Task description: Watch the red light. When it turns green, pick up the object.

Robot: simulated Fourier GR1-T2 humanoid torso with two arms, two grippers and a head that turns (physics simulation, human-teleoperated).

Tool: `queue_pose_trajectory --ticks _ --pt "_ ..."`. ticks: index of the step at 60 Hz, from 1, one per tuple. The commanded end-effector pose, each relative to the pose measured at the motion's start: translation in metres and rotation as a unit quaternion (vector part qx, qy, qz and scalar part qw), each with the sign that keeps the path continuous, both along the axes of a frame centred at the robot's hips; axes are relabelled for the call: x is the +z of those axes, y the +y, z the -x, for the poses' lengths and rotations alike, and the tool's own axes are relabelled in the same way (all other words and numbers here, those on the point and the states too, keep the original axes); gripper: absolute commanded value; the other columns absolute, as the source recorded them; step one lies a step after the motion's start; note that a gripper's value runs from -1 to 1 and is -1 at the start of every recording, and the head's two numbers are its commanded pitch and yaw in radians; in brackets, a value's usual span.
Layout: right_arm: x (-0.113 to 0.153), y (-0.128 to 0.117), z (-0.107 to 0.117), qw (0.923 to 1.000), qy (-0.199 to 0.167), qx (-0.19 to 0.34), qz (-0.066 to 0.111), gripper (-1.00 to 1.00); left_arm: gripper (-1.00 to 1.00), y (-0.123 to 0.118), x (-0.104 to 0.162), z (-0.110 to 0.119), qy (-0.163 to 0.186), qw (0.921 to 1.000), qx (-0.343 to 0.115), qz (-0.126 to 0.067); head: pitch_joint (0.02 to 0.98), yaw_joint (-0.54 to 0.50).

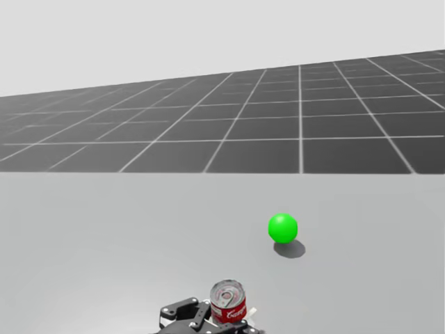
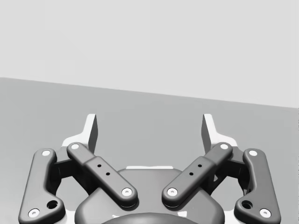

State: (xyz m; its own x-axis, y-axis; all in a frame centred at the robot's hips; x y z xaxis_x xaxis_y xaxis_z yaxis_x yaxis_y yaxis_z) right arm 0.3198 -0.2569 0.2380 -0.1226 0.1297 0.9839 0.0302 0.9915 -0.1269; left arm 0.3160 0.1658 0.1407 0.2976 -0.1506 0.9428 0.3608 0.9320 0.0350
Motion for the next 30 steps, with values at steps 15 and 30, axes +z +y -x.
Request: queue_pose_trajectory --ticks 15,30 --pt "-0.004 0.001 -0.002 0.9999 0.006 0.001 0.012 -1.00 1.00 0.002 0.060 0.007 -0.033 0.9984 -0.044 0.014 0.442 0.24" --pt "-0.004 0.001 -0.002 0.9999 0.009 -0.001 0.012 -1.00 1.00 0.001 0.138 0.004 -0.113 0.9929 -0.033 0.021 0.436 0.24"
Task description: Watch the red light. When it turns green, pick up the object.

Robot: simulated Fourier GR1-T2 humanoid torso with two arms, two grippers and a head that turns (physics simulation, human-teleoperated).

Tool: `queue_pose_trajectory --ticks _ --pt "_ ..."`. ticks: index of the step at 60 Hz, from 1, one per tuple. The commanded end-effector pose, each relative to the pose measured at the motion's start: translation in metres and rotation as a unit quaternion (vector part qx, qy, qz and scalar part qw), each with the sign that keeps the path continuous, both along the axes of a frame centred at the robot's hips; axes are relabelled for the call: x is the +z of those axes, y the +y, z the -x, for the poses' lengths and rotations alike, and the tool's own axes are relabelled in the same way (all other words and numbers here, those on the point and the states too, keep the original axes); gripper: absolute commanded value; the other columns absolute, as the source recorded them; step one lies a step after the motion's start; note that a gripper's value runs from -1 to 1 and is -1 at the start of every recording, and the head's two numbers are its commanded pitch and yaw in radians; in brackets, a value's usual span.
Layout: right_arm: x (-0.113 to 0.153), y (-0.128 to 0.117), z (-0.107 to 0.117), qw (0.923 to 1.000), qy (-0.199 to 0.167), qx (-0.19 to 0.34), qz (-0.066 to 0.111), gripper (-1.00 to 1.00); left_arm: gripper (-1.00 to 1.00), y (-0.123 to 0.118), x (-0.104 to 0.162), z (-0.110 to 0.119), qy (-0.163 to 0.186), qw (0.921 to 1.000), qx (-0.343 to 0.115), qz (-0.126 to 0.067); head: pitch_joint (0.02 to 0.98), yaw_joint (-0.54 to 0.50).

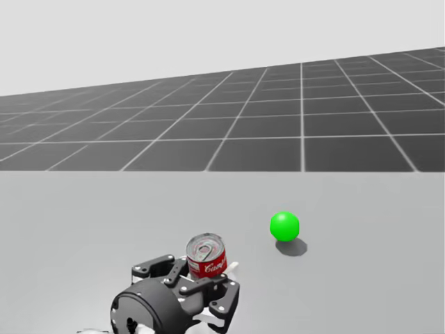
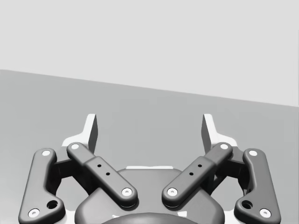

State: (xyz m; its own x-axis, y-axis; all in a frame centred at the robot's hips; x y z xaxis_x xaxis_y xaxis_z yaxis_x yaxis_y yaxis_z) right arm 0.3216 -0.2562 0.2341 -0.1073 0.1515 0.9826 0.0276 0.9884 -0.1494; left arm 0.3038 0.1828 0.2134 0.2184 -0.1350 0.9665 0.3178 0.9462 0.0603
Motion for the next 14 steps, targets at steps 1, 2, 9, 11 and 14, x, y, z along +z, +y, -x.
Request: queue_pose_trajectory --ticks 1,2,9,11,14 --pt "-0.001 0.000 0.000 1.0000 0.001 -0.001 0.001 -1.00 1.00 -0.016 0.069 -0.008 -0.072 0.9958 -0.054 0.015 0.436 0.24" --pt "-0.001 0.000 0.000 1.0000 0.001 -0.001 0.001 -1.00 1.00 -0.017 0.072 -0.008 -0.076 0.9956 -0.053 0.016 0.435 0.24" --pt "-0.001 0.000 0.000 1.0000 0.005 0.003 0.001 -1.00 1.00 -0.019 0.103 -0.007 -0.110 0.9927 -0.044 0.025 0.435 0.24" --pt "-0.001 0.000 0.000 1.0000 0.006 0.008 0.000 -1.00 1.00 -0.020 0.115 -0.007 -0.118 0.9916 -0.039 0.035 0.435 0.24" --pt "-0.001 -0.001 0.001 0.9999 0.007 0.011 0.000 -1.00 1.00 -0.021 0.123 -0.007 -0.124 0.9907 -0.039 0.040 0.435 0.25"
